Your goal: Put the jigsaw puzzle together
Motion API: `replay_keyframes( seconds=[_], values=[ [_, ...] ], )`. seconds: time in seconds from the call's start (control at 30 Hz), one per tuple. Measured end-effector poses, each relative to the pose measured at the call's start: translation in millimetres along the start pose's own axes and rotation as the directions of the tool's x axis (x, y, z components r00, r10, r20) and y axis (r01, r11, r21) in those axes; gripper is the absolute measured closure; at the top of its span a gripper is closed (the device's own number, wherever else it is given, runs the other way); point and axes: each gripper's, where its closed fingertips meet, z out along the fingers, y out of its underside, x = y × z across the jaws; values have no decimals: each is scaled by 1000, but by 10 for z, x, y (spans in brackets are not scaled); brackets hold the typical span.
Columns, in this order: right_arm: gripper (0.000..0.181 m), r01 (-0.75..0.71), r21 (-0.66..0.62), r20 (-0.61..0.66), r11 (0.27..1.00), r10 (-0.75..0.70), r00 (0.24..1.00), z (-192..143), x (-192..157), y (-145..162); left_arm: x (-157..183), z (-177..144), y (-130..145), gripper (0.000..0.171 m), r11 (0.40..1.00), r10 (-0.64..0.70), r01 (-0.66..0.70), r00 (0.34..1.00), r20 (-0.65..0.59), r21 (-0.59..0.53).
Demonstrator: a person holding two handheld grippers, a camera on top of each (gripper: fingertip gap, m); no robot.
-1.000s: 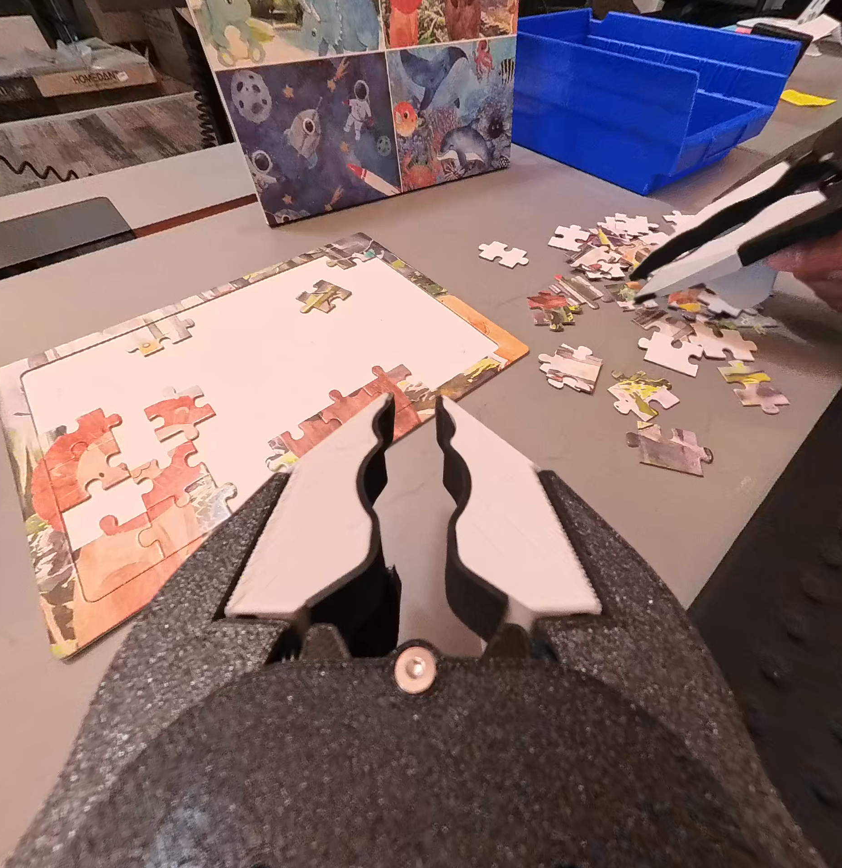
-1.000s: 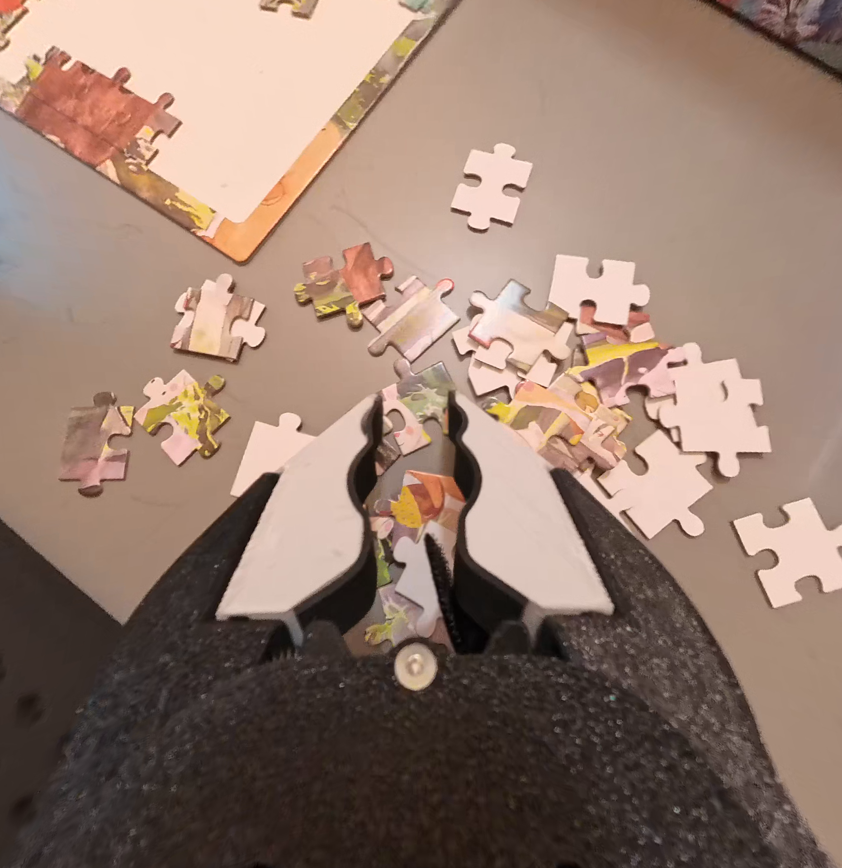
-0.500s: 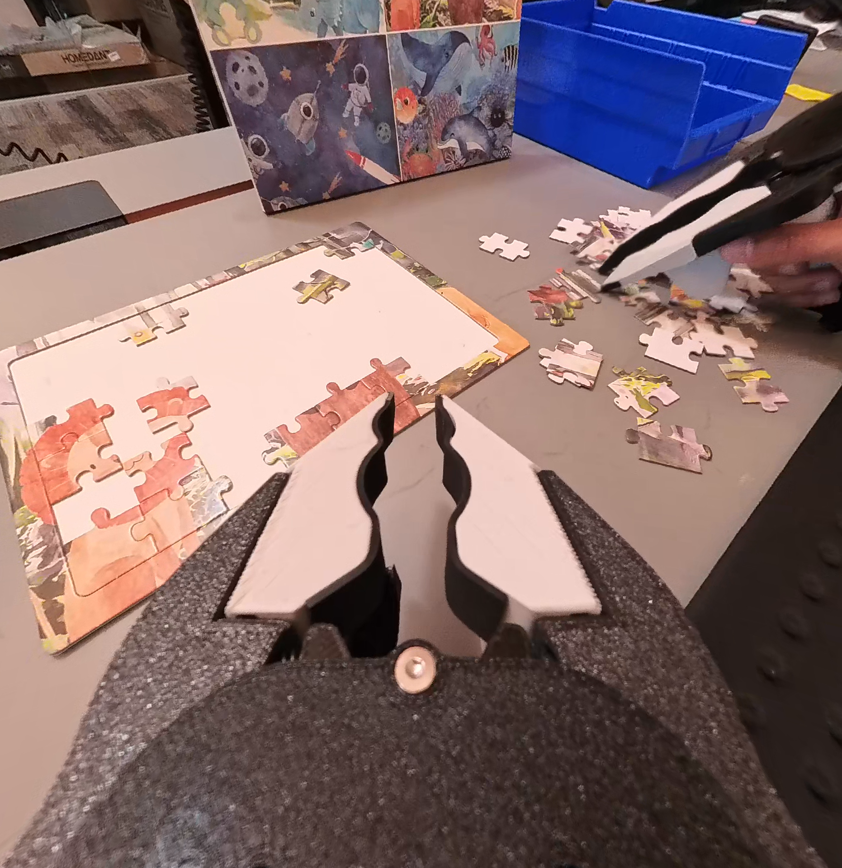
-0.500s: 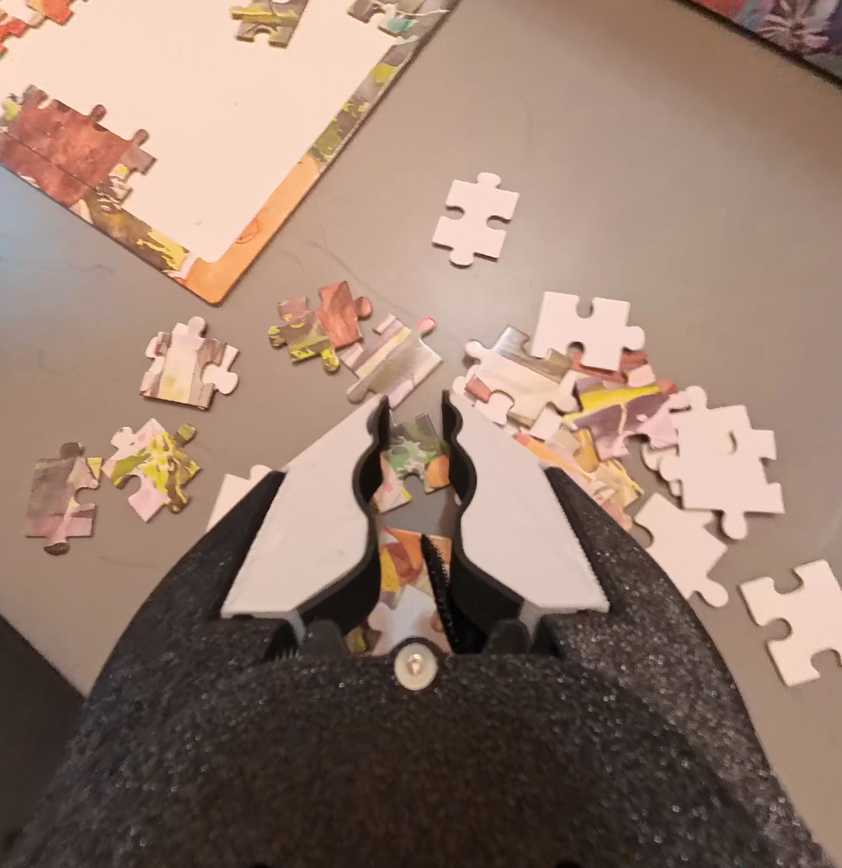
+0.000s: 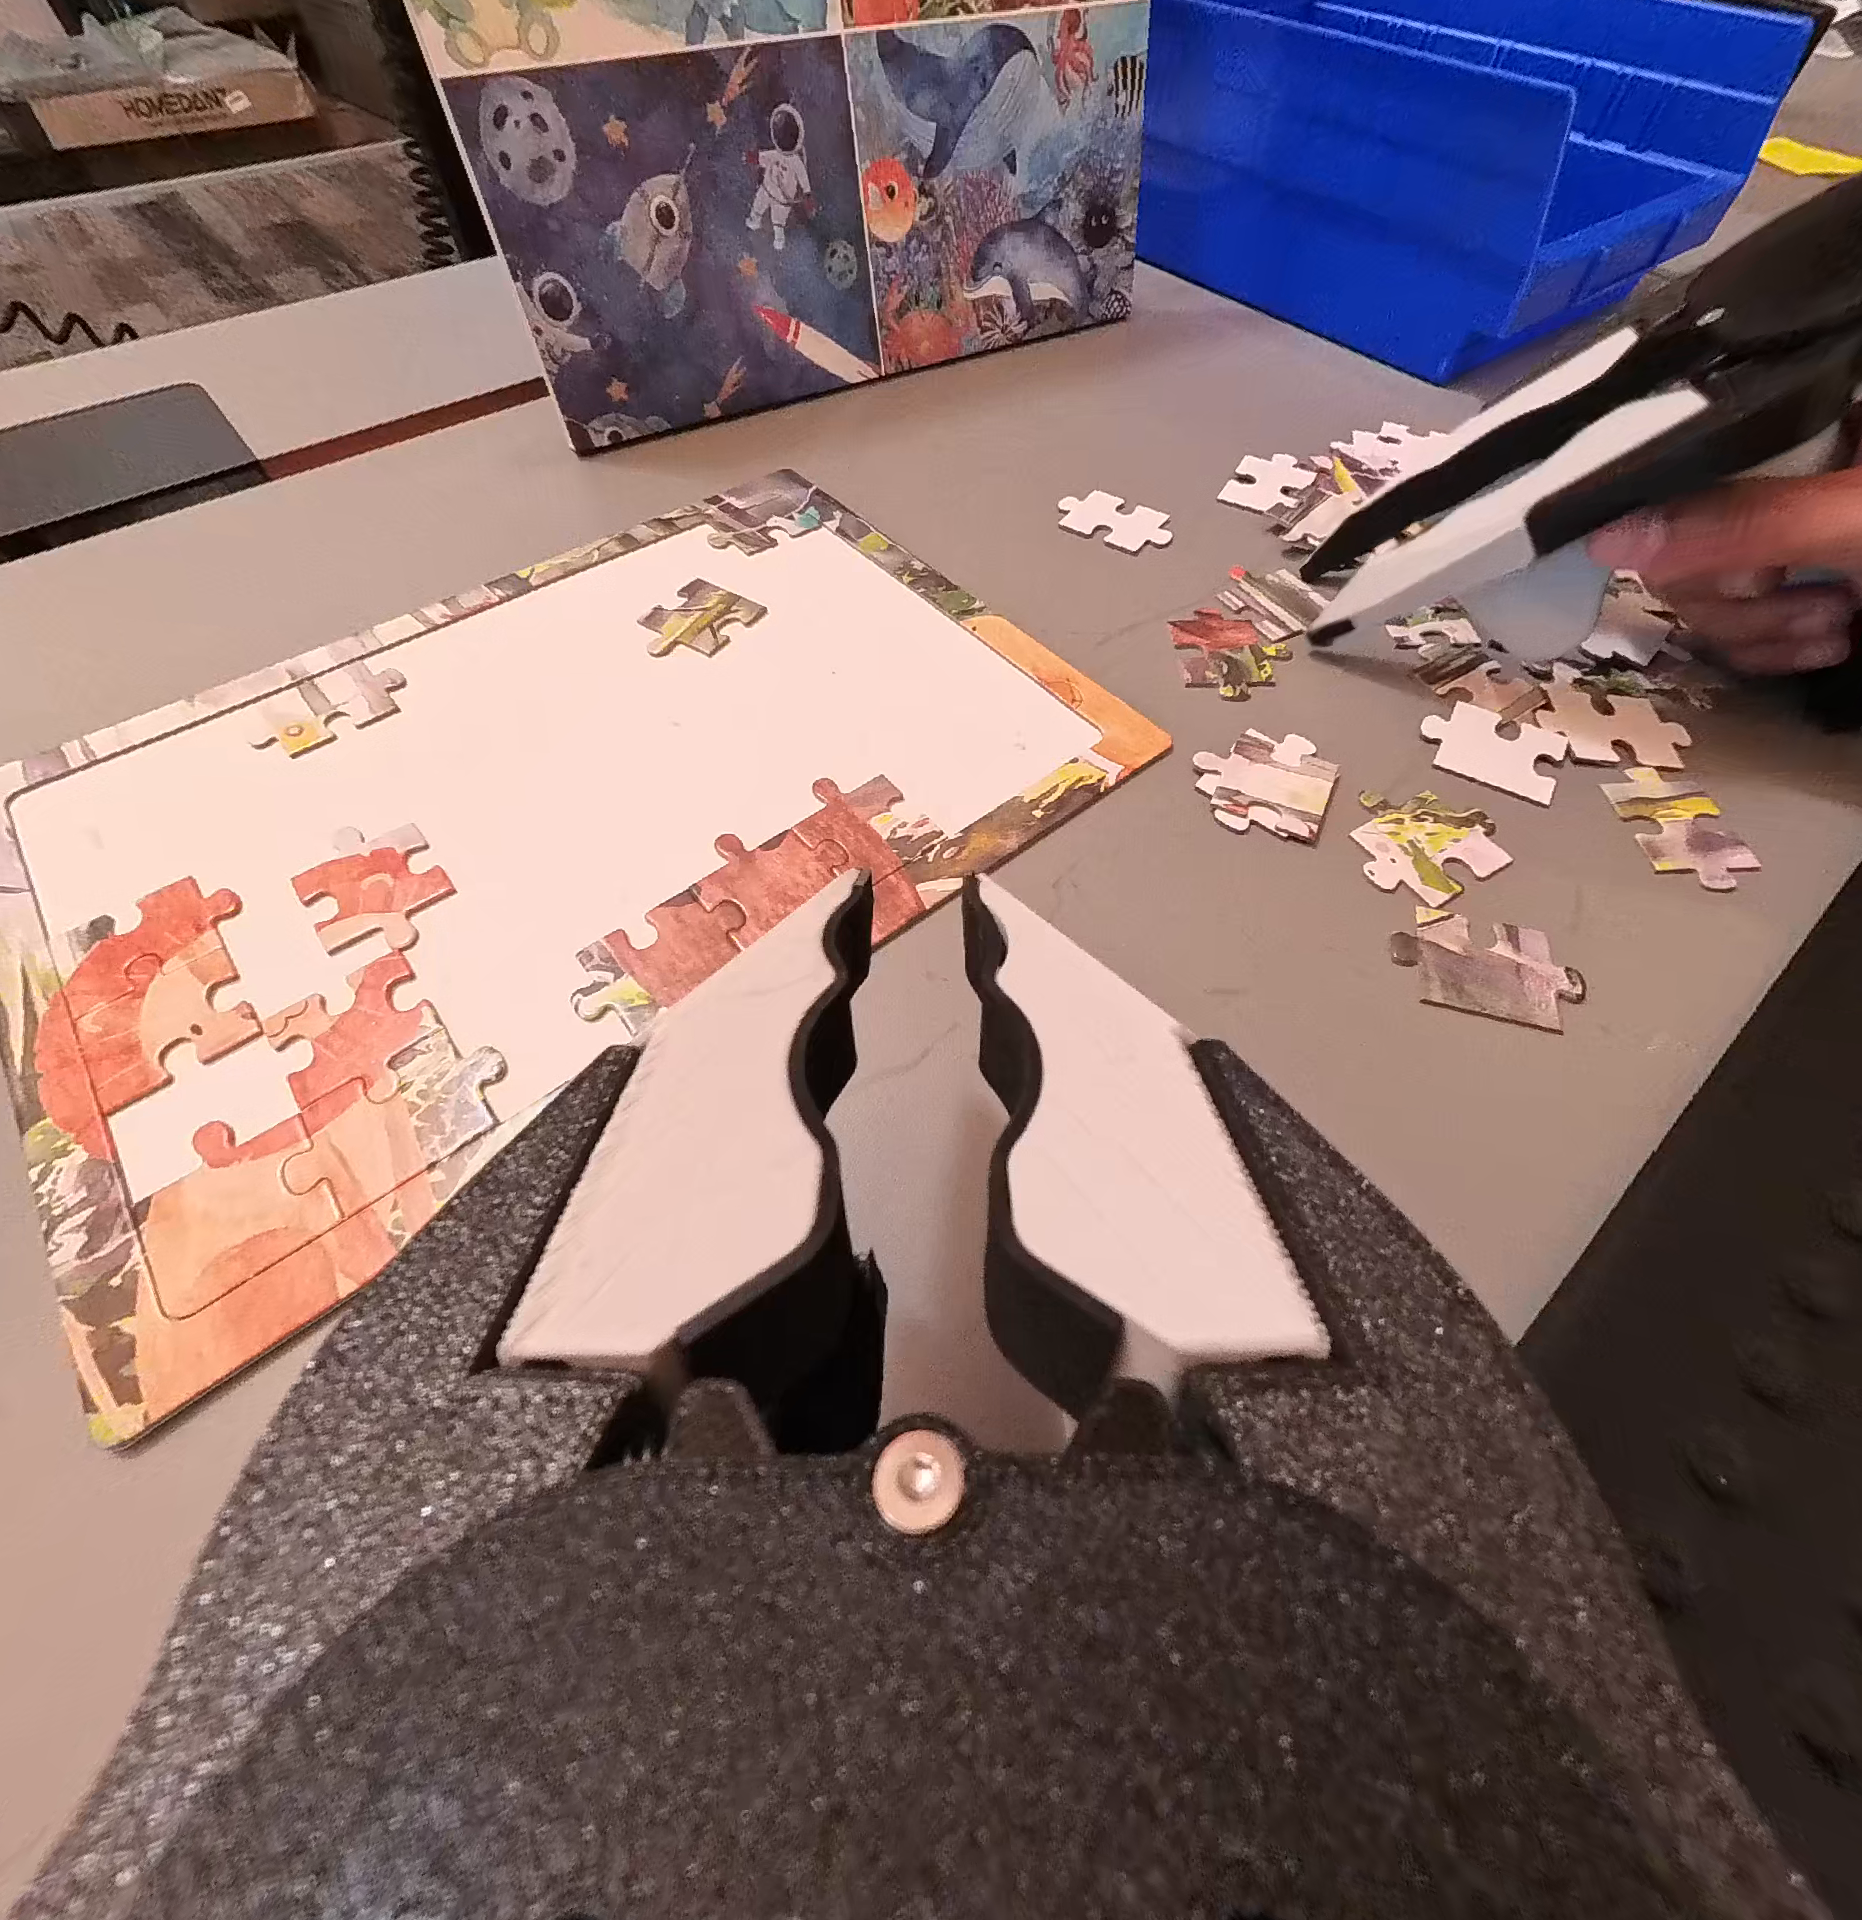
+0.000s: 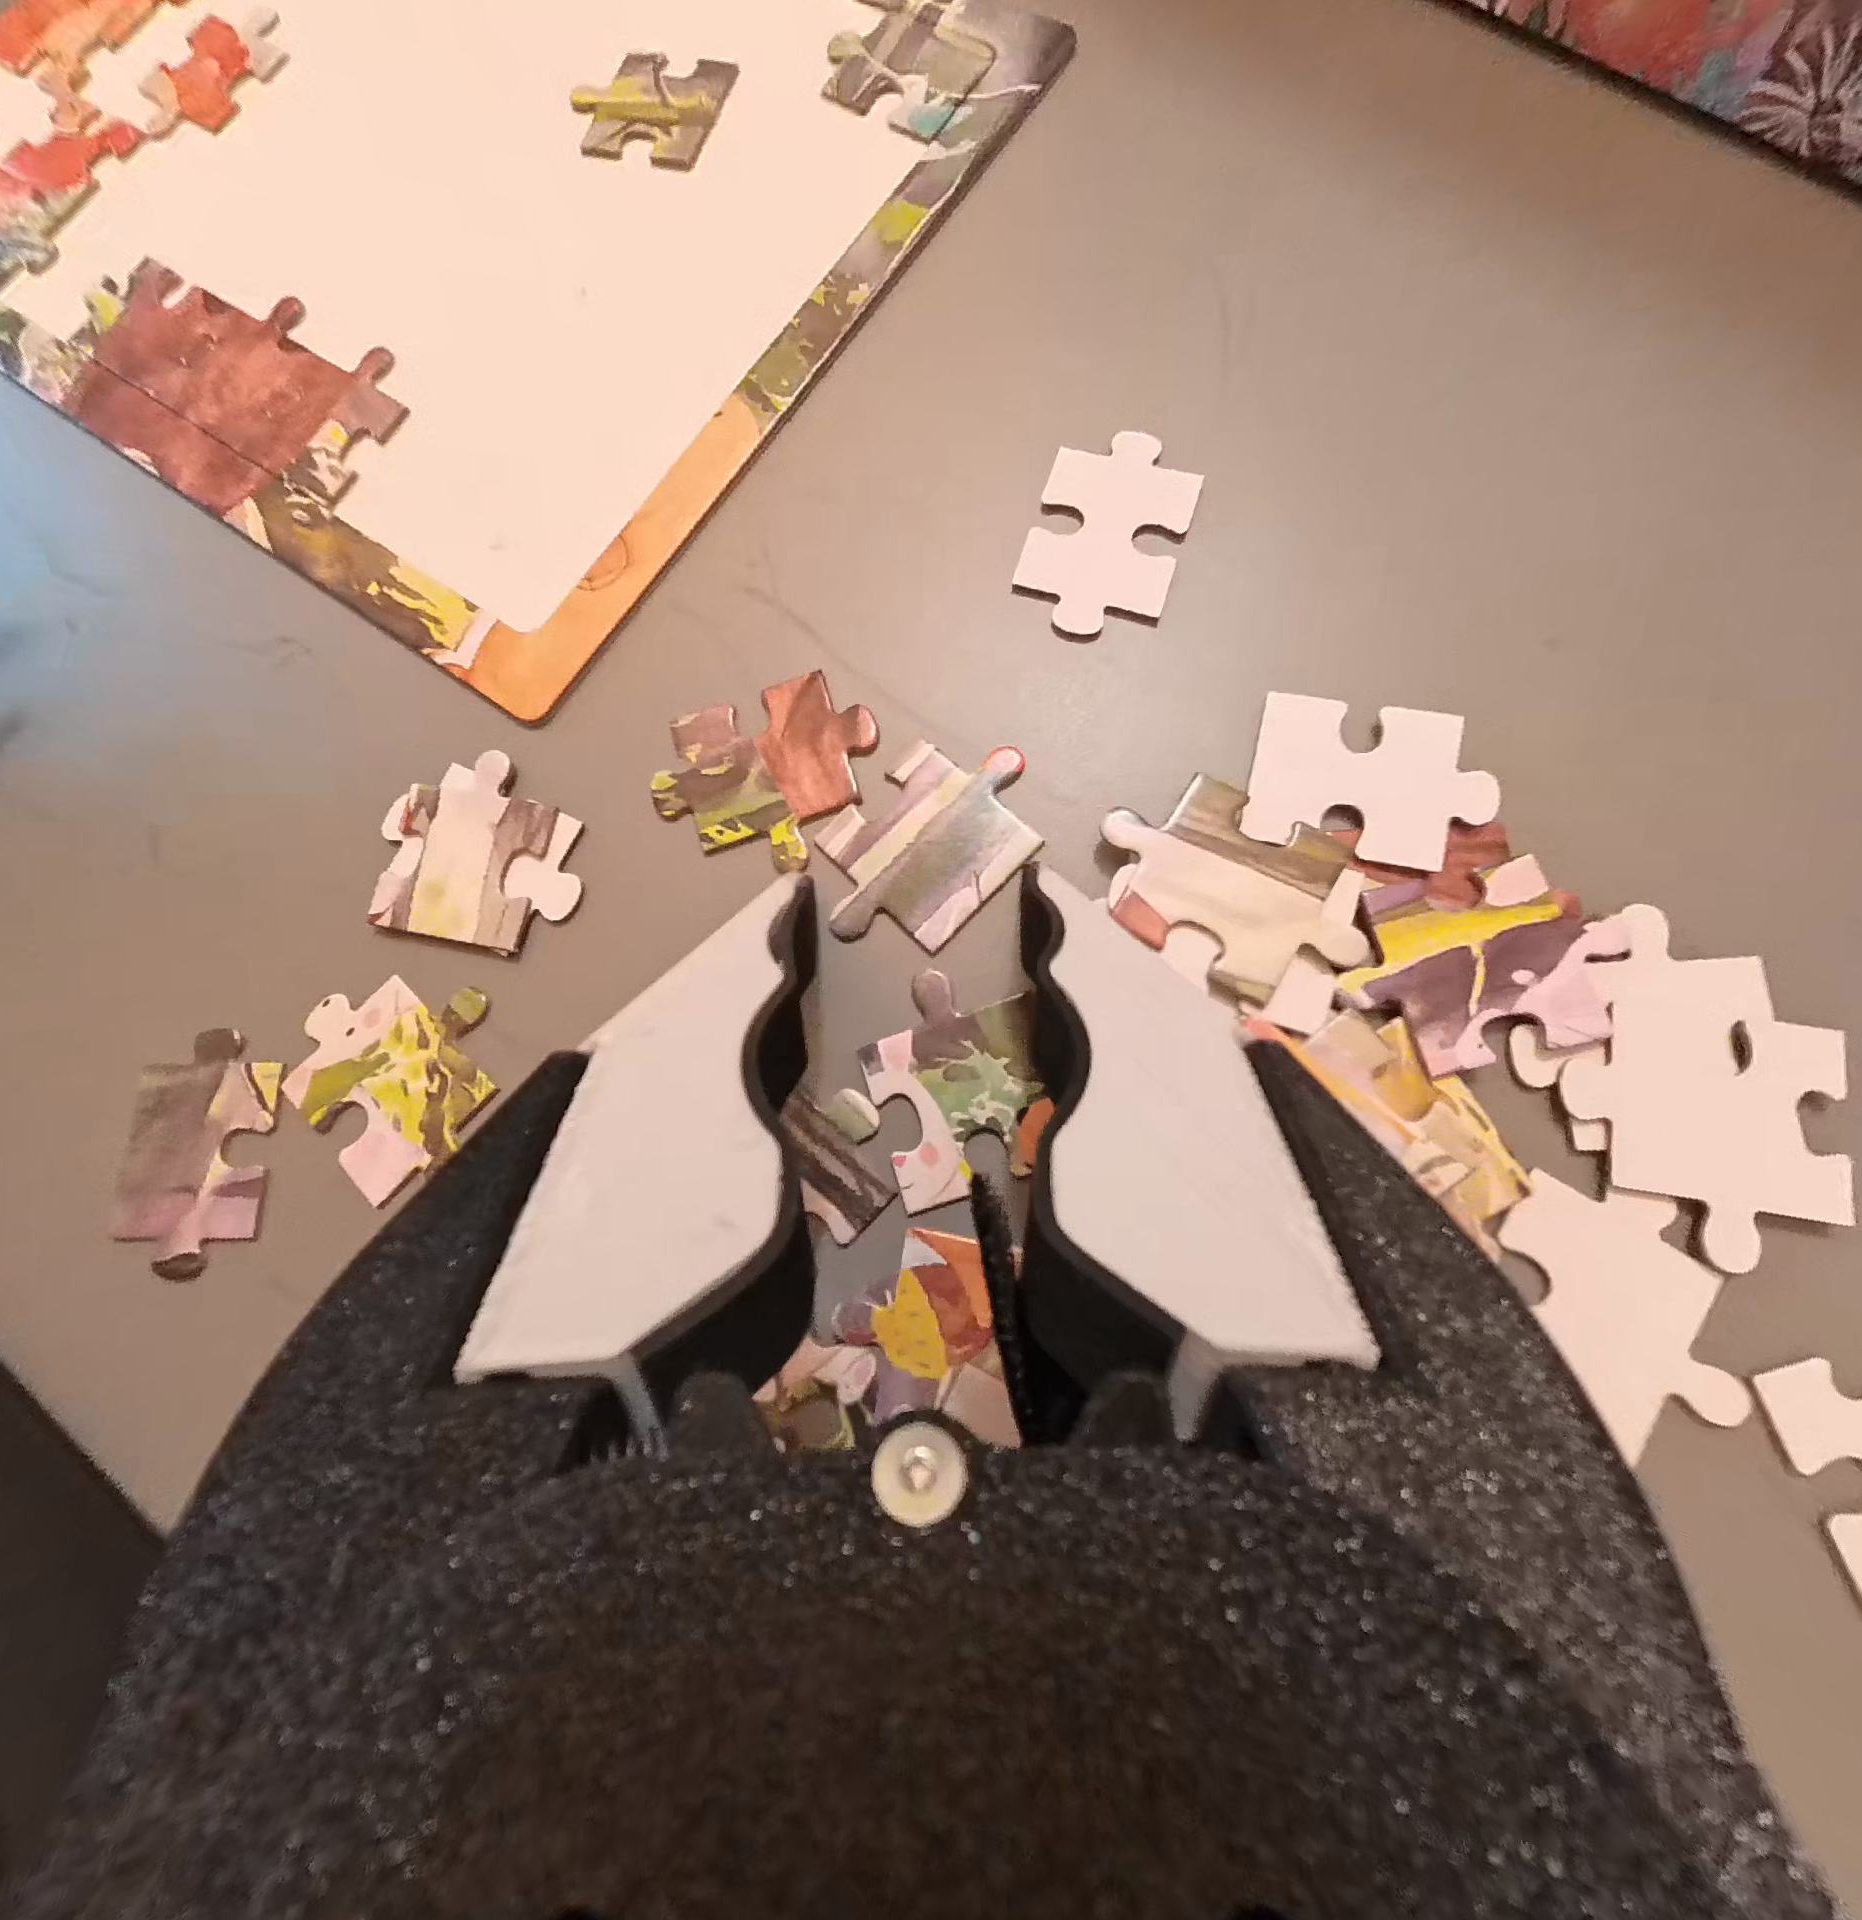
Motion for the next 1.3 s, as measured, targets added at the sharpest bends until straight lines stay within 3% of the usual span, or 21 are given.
replay_keyframes(
  seconds=[0.07, 0.27, 0.33, 0.5, 0.73, 0.9, 1.17, 1.2, 1.23, 1.3],
  values=[
    [154, -12, 4, -14, 1000, 12, 1000, -14, 60, 12, 3, 1, 2, 155, 1000, 2, -2, 1000, 1, -2],
    [166, 8, -3, -42, 1000, -8, 999, -116, 133, 90, -1, -4, -2, 155, 1000, 3, -3, 1000, 4, 1],
    [181, 6, 2, -22, 1000, -6, 1000, -140, 114, 116, -3, -4, -2, 155, 1000, 2, -2, 1000, 4, 2],
    [178, 20, 6, -19, 1000, -20, 1000, -192, 90, 133, -3, 2, 6, 155, 1000, 2, -2, 1000, 3, -4],
    [137, 32, -27, -74, 999, -34, 997, -100, 65, 100, -4, 4, 10, 155, 1000, 0, 0, 1000, 3, -6],
    [141, -4, -13, -106, 1000, 3, 994, -51, 85, 61, 3, 11, 21, 155, 1000, 5, -5, 1000, 2, -13],
    [143, 50, -28, -108, 998, -53, 993, -75, 69, 77, -1, 7, 17, 155, 1000, 7, -7, 1000, 6, -11],
    [146, 54, -27, -110, 998, -57, 992, -86, 74, 79, -2, 8, 17, 155, 1000, 7, -6, 1000, 7, -11],
    [174, 62, -23, -114, 998, -64, 991, -107, 81, 73, -2, 8, 17, 155, 1000, 6, -6, 1000, 7, -11],
    [181, 79, 4, -119, 997, -78, 990, -155, 82, 32, -2, 9, 17, 155, 1000, 6, -6, 1000, 6, -11]
  ],
)
